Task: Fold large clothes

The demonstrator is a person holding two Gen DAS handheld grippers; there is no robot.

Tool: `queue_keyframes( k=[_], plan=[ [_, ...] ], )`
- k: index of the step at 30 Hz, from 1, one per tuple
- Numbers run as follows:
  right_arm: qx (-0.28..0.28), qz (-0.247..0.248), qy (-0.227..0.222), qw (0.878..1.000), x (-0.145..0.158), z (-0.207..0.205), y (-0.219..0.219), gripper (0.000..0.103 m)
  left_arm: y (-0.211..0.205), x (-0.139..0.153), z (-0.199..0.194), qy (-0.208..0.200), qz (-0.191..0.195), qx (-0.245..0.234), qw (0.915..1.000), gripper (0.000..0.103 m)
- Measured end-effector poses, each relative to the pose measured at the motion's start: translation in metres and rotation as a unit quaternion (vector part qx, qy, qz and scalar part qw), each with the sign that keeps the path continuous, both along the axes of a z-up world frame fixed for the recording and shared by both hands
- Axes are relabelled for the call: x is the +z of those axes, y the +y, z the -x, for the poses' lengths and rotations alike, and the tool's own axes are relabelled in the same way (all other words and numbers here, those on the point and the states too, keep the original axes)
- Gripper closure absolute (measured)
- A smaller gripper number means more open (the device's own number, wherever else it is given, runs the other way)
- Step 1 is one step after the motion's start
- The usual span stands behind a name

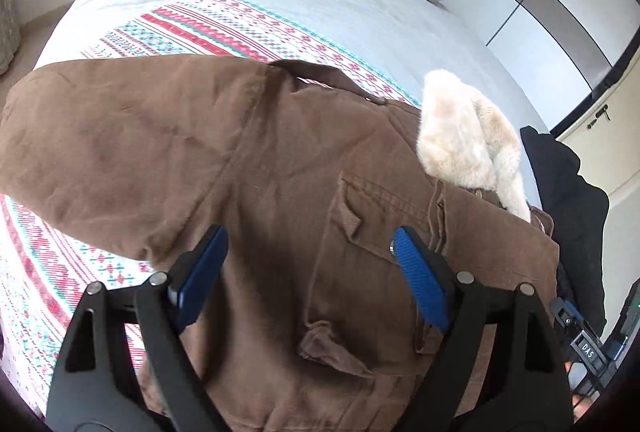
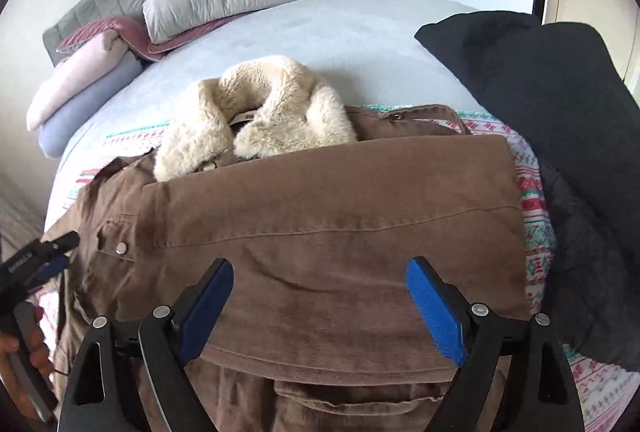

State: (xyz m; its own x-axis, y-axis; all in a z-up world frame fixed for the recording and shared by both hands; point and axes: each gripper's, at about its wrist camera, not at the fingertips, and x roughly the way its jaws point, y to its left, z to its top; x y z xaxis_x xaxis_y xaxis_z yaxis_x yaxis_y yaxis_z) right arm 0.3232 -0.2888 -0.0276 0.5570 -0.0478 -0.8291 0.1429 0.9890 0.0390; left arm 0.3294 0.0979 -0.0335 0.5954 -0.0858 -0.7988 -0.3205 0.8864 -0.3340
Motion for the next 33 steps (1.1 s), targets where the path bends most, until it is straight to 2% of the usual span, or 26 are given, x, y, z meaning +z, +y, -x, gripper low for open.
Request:
queue_keyframes(
  k=[7, 11, 14, 16, 18, 22, 23, 24, 26, 27, 29, 31, 33],
  plan=[
    [0.018, -0.012, -0.003, 1.000, 0.003, 0.004, 0.001, 0.013, 0.102, -0.018, 0.048, 0.022, 0.044, 0.091, 0.9946, 0.018],
    [0.019, -0.017, -0.006, 1.000, 0.004, 0.004, 0.001, 0.013, 0.159, -0.038, 0.071, 0.018, 0.089, 0.144, 0.9854, 0.018],
    [0.014, -0.022, -0.003, 1.000, 0.001, 0.003, -0.001, 0.013, 0.196, -0.055, 0.080, 0.014, 0.127, 0.187, 0.9741, 0.019],
    [0.012, -0.025, -0.001, 1.000, 0.000, 0.002, -0.001, 0.013, 0.212, -0.064, 0.083, 0.006, 0.148, 0.202, 0.9682, 0.025],
    [0.011, -0.029, 0.000, 1.000, -0.002, 0.001, -0.002, 0.013, 0.228, -0.072, 0.082, -0.011, 0.164, 0.214, 0.9628, 0.037],
    [0.006, -0.036, -0.001, 0.999, -0.004, 0.000, -0.004, 0.013, 0.252, -0.082, 0.081, -0.053, 0.197, 0.251, 0.9462, 0.048],
    [0.004, -0.038, 0.000, 0.999, -0.005, 0.000, -0.005, 0.013, 0.257, -0.085, 0.080, -0.060, 0.200, 0.262, 0.9422, 0.056],
    [0.003, -0.040, 0.001, 0.999, -0.006, 0.000, -0.006, 0.013, 0.261, -0.087, 0.080, -0.065, 0.202, 0.272, 0.9384, 0.070],
    [0.004, -0.045, 0.003, 0.999, -0.008, -0.001, -0.007, 0.013, 0.264, -0.085, 0.082, -0.061, 0.188, 0.289, 0.9366, 0.092],
    [0.004, -0.047, 0.005, 0.999, -0.009, -0.002, -0.008, 0.013, 0.260, -0.078, 0.083, -0.074, 0.181, 0.291, 0.9365, 0.094],
    [0.001, -0.048, 0.006, 0.999, -0.011, -0.002, -0.009, 0.013, 0.243, -0.047, 0.083, -0.113, 0.124, 0.281, 0.9449, 0.094],
    [-0.001, -0.049, 0.008, 0.999, -0.012, -0.003, -0.010, 0.013, 0.216, -0.009, 0.077, -0.156, 0.055, 0.245, 0.9554, 0.095],
    [0.000, -0.050, 0.012, 0.999, -0.014, -0.004, -0.010, 0.013, 0.185, 0.027, 0.070, -0.195, 0.004, 0.194, 0.9613, 0.095]
  ],
)
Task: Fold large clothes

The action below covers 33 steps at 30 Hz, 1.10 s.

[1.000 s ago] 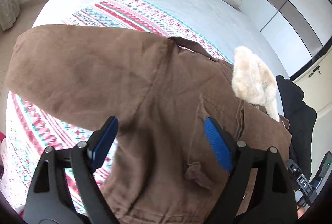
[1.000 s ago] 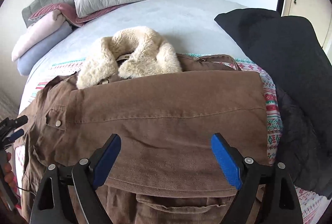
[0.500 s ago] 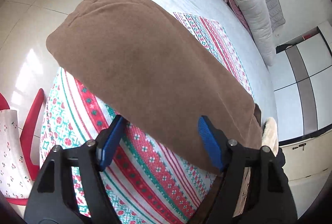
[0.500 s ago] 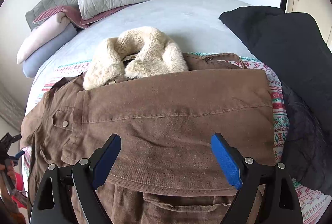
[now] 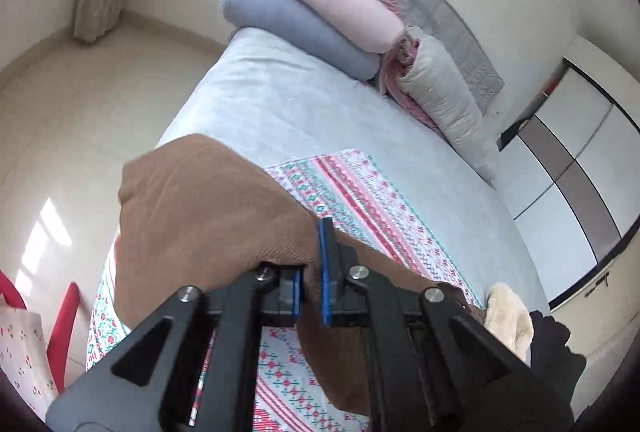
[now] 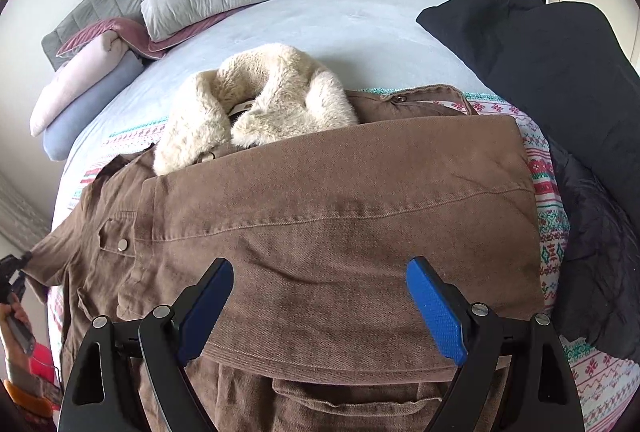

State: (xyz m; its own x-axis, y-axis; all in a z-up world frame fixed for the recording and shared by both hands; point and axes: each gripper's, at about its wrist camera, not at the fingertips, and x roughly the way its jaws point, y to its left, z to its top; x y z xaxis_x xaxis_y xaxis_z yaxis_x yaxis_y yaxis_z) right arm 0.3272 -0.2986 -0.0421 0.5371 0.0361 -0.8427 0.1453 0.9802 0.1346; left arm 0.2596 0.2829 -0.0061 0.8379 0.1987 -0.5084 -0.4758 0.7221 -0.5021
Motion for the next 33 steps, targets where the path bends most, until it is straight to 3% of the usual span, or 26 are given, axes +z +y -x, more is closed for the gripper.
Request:
queue_keyframes(
  k=[3, 5, 8, 10, 12, 13, 14, 15, 16, 17, 19, 20, 21, 22, 24, 28, 31, 33],
  plan=[
    [0.005, 0.000, 0.000, 1.000, 0.000, 0.000, 0.002, 0.013, -0.057, 0.045, -0.012, -0.033, -0.094, -0.078, 0.9920, 0.095],
    [0.010, -0.002, -0.001, 1.000, 0.000, 0.000, 0.004, 0.013, -0.098, 0.066, -0.019, -0.045, -0.156, -0.138, 0.9770, 0.095],
    [0.013, -0.002, -0.001, 1.000, 0.000, 0.000, 0.005, 0.013, -0.160, 0.079, -0.032, -0.041, -0.218, -0.241, 0.9447, 0.095],
    [0.012, -0.003, 0.000, 1.000, 0.000, 0.000, 0.005, 0.013, -0.202, 0.076, -0.038, -0.030, -0.247, -0.319, 0.9147, 0.095],
    [0.011, -0.004, 0.001, 1.000, 0.000, 0.001, 0.004, 0.013, -0.248, 0.063, -0.043, -0.005, -0.273, -0.405, 0.8723, 0.091],
    [0.010, -0.004, 0.001, 1.000, 0.000, 0.000, 0.004, 0.013, -0.272, 0.053, -0.045, 0.016, -0.287, -0.453, 0.8437, 0.085],
    [0.009, -0.005, 0.001, 1.000, 0.000, 0.000, 0.003, 0.013, -0.294, 0.038, -0.044, 0.041, -0.297, -0.501, 0.8118, 0.070],
    [0.008, -0.005, 0.001, 1.000, -0.001, 0.000, 0.003, 0.013, -0.318, 0.023, -0.043, 0.074, -0.306, -0.546, 0.7760, 0.048],
    [0.007, -0.006, 0.002, 1.000, -0.001, 0.000, 0.003, 0.013, -0.340, 0.005, -0.039, 0.113, -0.316, -0.582, 0.7411, 0.041],
    [0.007, -0.007, 0.003, 1.000, -0.002, 0.000, 0.003, 0.013, -0.355, -0.013, -0.034, 0.146, -0.333, -0.601, 0.7116, 0.039],
    [0.010, -0.007, 0.006, 1.000, -0.003, -0.001, 0.004, 0.013, -0.374, -0.041, -0.016, 0.182, -0.386, -0.609, 0.6691, 0.039],
    [0.012, -0.005, 0.007, 1.000, -0.004, -0.002, 0.004, 0.013, -0.374, -0.049, -0.007, 0.185, -0.406, -0.607, 0.6574, 0.039],
    [0.012, -0.004, 0.007, 1.000, -0.004, -0.002, 0.005, 0.013, -0.370, -0.052, 0.000, 0.183, -0.410, -0.610, 0.6526, 0.039],
    [0.012, -0.004, 0.007, 1.000, -0.003, -0.002, 0.005, 0.013, -0.361, -0.051, 0.006, 0.180, -0.398, -0.616, 0.6556, 0.039],
    [0.010, -0.005, 0.006, 1.000, -0.004, -0.003, 0.005, 0.013, -0.343, -0.040, 0.014, 0.170, -0.358, -0.621, 0.6765, 0.039],
    [0.010, -0.005, 0.010, 1.000, -0.006, -0.004, 0.006, 0.013, -0.302, -0.010, 0.025, 0.135, -0.295, -0.595, 0.7355, 0.039],
    [0.014, -0.004, 0.011, 1.000, -0.006, -0.005, 0.008, 0.013, -0.269, 0.005, 0.009, 0.120, -0.242, -0.555, 0.7866, 0.039],
    [0.016, -0.003, 0.009, 1.000, -0.005, -0.005, 0.009, 0.013, -0.257, 0.004, -0.008, 0.129, -0.208, -0.526, 0.8147, 0.042]
  ],
)
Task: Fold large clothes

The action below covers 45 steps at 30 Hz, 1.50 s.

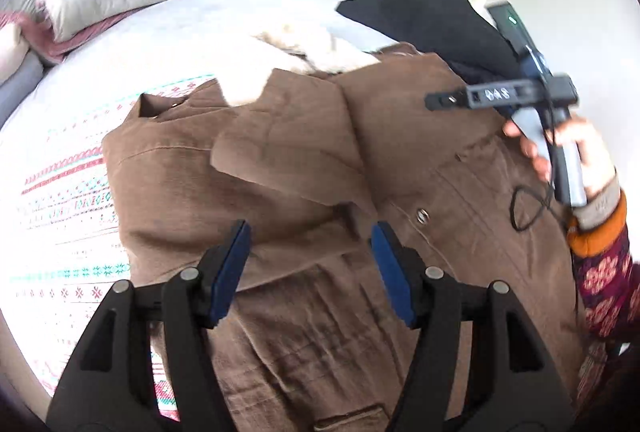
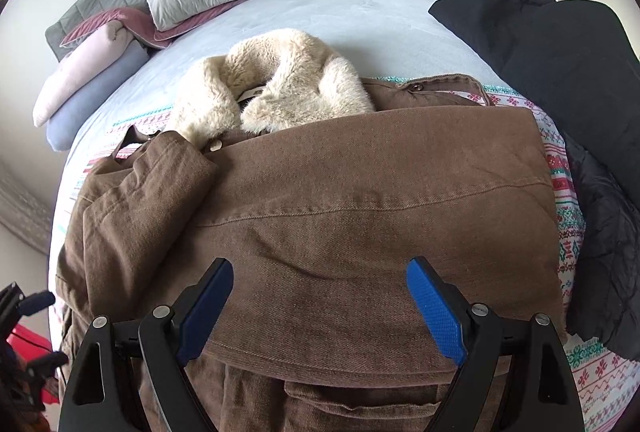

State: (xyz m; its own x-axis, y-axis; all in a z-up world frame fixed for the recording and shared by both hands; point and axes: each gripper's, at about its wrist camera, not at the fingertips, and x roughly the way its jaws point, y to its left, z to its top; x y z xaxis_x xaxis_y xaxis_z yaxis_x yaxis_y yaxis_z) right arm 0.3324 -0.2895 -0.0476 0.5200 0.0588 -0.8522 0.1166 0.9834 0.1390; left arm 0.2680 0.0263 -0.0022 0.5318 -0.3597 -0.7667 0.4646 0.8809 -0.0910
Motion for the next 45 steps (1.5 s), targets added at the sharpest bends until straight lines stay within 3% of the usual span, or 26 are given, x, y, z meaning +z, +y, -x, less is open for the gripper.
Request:
queue_keyframes(
  k=[1, 3, 6, 8, 10, 12, 15, 17, 19, 22, 26, 27, 28, 29, 30, 31, 33, 35, 36, 38, 40, 41, 44, 45],
  plan=[
    [0.000, 0.000, -0.001, 1.000, 0.000, 0.000, 0.000, 0.013, 0.002, -0.005, -0.011, 0.010, 0.001, 0.022, 0.9997, 0.046],
    [-0.001, -0.001, -0.001, 1.000, 0.000, 0.001, 0.000, 0.013, -0.003, -0.016, -0.030, 0.032, -0.011, 0.046, 0.9984, 0.074],
    [-0.007, -0.002, -0.002, 1.000, 0.001, 0.001, -0.003, 0.013, -0.017, -0.040, -0.055, 0.071, -0.025, 0.059, 0.9954, 0.081],
    [-0.013, -0.004, -0.004, 1.000, 0.001, 0.001, -0.007, 0.013, -0.032, -0.042, -0.064, 0.064, -0.005, 0.055, 0.9965, 0.087],
    [-0.022, -0.008, -0.010, 1.000, 0.004, 0.002, -0.011, 0.013, -0.056, -0.034, -0.057, 0.044, 0.038, 0.006, 0.9983, 0.087],
    [-0.030, -0.011, -0.014, 0.999, 0.006, 0.003, -0.015, 0.013, -0.083, -0.027, -0.040, 0.039, 0.069, -0.082, 0.9935, 0.090],
    [-0.038, -0.028, -0.022, 0.999, 0.009, 0.005, -0.025, 0.013, -0.104, -0.025, -0.012, 0.018, 0.038, -0.148, 0.9881, 0.087],
    [-0.046, -0.063, -0.026, 0.997, 0.008, 0.005, -0.035, 0.013, -0.097, -0.025, -0.002, 0.019, 0.041, -0.156, 0.9867, 0.087],
    [-0.050, -0.118, -0.029, 0.991, 0.005, 0.005, -0.044, 0.013, -0.081, -0.021, -0.001, 0.013, 0.038, -0.133, 0.9904, 0.086],
    [-0.046, -0.188, -0.034, 0.981, -0.003, 0.003, -0.050, 0.013, -0.039, -0.014, -0.013, 0.004, 0.038, -0.058, 0.9976, 0.085],
    [-0.004, -0.215, -0.003, 0.976, -0.027, -0.013, -0.028, 0.018, 0.024, -0.005, -0.043, -0.014, 0.043, 0.075, 0.9962, 0.085],
    [0.017, -0.224, 0.006, 0.974, -0.034, -0.017, -0.018, 0.030, 0.040, -0.003, -0.047, -0.019, 0.053, 0.101, 0.9933, 0.085],
    [0.036, -0.238, 0.009, 0.971, -0.039, -0.021, -0.008, 0.050, 0.057, -0.003, -0.049, -0.021, 0.068, 0.125, 0.9896, 0.085],
    [0.047, -0.243, 0.000, 0.969, -0.041, -0.023, 0.000, 0.063, 0.071, -0.001, -0.052, -0.022, 0.086, 0.144, 0.9856, 0.085],
    [0.056, -0.256, -0.021, 0.965, -0.038, -0.023, 0.005, 0.091, 0.082, -0.002, -0.057, -0.023, 0.106, 0.159, 0.9813, 0.085],
    [0.062, -0.263, -0.051, 0.962, -0.028, -0.020, 0.008, 0.090, 0.092, -0.001, -0.058, -0.025, 0.125, 0.168, 0.9776, 0.085],
    [0.073, -0.233, -0.125, 0.962, 0.001, -0.007, 0.010, 0.091, 0.098, -0.003, -0.058, -0.026, 0.143, 0.170, 0.9746, 0.085],
    [0.067, -0.187, -0.190, 0.962, 0.022, 0.006, 0.009, 0.091, 0.093, -0.008, -0.062, -0.026, 0.132, 0.162, 0.9775, 0.085],
    [0.054, -0.156, -0.200, 0.966, 0.025, 0.009, 0.008, 0.091, 0.085, -0.012, -0.064, -0.022, 0.121, 0.156, 0.9801, 0.085],
    [0.027, -0.099, -0.175, 0.979, 0.016, 0.002, 0.009, 0.088, 0.075, -0.025, -0.070, -0.010, 0.094, 0.143, 0.9851, 0.085],
    [0.004, -0.052, -0.111, 0.992, -0.003, -0.011, 0.013, 0.075, 0.066, -0.039, -0.077, 0.009, 0.056, 0.151, 0.9869, 0.085],
    [-0.009, -0.029, -0.093, 0.995, -0.006, -0.015, 0.014, 0.074, 0.064, -0.042, -0.080, 0.012, 0.049, 0.153, 0.9869, 0.085],
    [-0.011, 0.000, -0.142, 0.990, 0.012, -0.002, 0.013, 0.073, 0.059, -0.034, -0.086, -0.010, 0.069, 0.146, 0.9869, 0.085],
    [-0.005, -0.002, -0.163, 0.987, 0.019, 0.004, 0.013, 0.066, 0.057, -0.030, -0.089, -0.015, 0.073, 0.143, 0.9869, 0.085]
  ],
)
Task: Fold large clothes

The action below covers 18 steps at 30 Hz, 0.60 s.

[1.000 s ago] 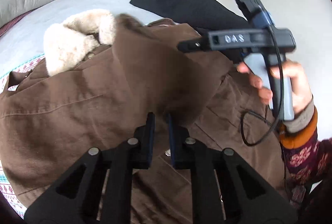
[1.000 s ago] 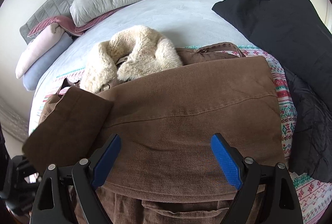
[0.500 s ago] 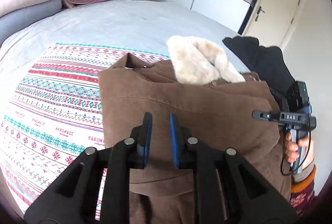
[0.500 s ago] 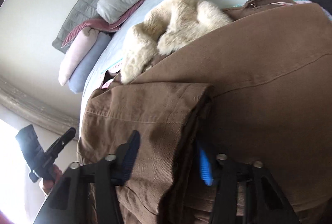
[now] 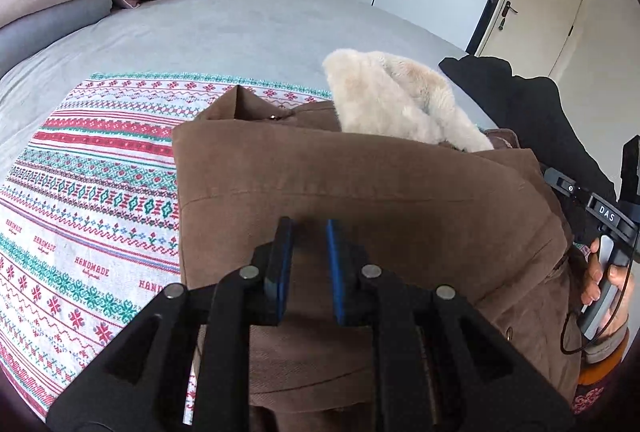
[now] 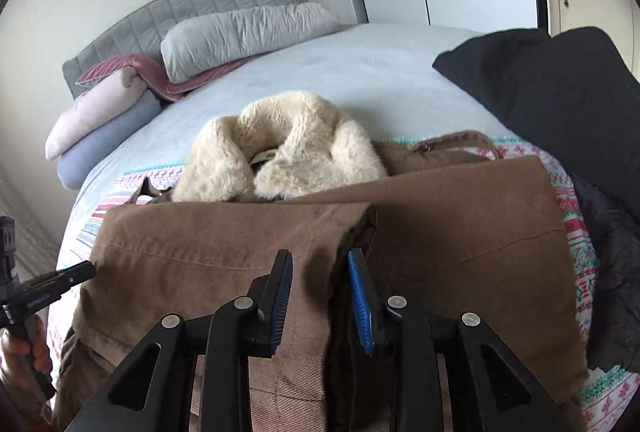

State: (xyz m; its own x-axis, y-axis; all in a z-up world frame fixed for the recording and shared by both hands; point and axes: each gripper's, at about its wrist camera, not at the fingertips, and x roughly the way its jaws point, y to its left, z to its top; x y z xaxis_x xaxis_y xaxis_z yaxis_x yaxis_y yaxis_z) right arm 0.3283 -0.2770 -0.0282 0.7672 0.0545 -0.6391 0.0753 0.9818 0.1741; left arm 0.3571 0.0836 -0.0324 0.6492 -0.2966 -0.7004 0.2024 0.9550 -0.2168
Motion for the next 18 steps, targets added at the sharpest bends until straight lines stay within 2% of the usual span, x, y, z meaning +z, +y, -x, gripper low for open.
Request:
queue_keyframes(
  k=[1, 3, 5, 7, 8, 9, 11, 13, 14, 15, 17, 18],
  plan=[
    [0.007, 0.000, -0.018, 1.000, 0.005, 0.004, 0.002, 0.055, -0.002, 0.004, -0.005, -0.005, -0.001, -0.001, 1.0000, 0.085],
    [0.037, 0.007, -0.029, 0.999, 0.003, 0.004, 0.013, 0.051, -0.008, 0.003, -0.014, -0.019, -0.023, 0.004, 0.9995, 0.085],
    [0.058, 0.030, -0.001, 0.998, -0.011, -0.004, 0.026, 0.051, -0.008, -0.011, -0.025, -0.015, -0.053, 0.026, 0.9981, 0.085],
    [0.060, 0.064, 0.051, 0.995, -0.033, -0.017, 0.034, 0.051, -0.002, -0.039, -0.036, 0.011, -0.086, 0.058, 0.9945, 0.085],
    [0.049, 0.079, 0.090, 0.992, -0.050, -0.027, 0.034, 0.051, 0.004, -0.054, -0.038, 0.022, -0.077, 0.065, 0.9947, 0.084],
    [0.045, 0.075, 0.108, 0.990, -0.062, -0.031, 0.031, 0.051, 0.010, -0.060, -0.037, 0.023, -0.051, 0.067, 0.9962, 0.084],
    [0.045, 0.067, 0.100, 0.992, -0.059, -0.029, 0.027, 0.051, 0.015, -0.051, -0.035, 0.017, -0.037, 0.075, 0.9964, 0.083],
    [0.043, 0.081, 0.101, 0.991, -0.053, -0.027, 0.029, 0.049, 0.014, -0.044, -0.030, 0.021, -0.039, 0.082, 0.9957, 0.073],
    [0.044, 0.085, 0.107, 0.990, -0.051, -0.027, 0.031, 0.047, 0.013, -0.039, -0.025, 0.027, -0.042, 0.084, 0.9952, 0.063],
    [0.045, 0.084, 0.114, 0.989, -0.047, -0.027, 0.032, 0.044, 0.011, -0.032, -0.018, 0.029, -0.042, 0.086, 0.9951, 0.057],
    [0.051, 0.072, 0.115, 0.989, -0.037, -0.021, 0.033, 0.042, 0.007, -0.017, 0.003, 0.020, -0.033, 0.069, 0.9969, 0.037],
    [0.050, 0.061, 0.114, 0.990, -0.028, -0.017, 0.033, 0.042, 0.005, -0.008, 0.014, 0.014, -0.035, 0.054, 0.9978, 0.034]
  ],
)
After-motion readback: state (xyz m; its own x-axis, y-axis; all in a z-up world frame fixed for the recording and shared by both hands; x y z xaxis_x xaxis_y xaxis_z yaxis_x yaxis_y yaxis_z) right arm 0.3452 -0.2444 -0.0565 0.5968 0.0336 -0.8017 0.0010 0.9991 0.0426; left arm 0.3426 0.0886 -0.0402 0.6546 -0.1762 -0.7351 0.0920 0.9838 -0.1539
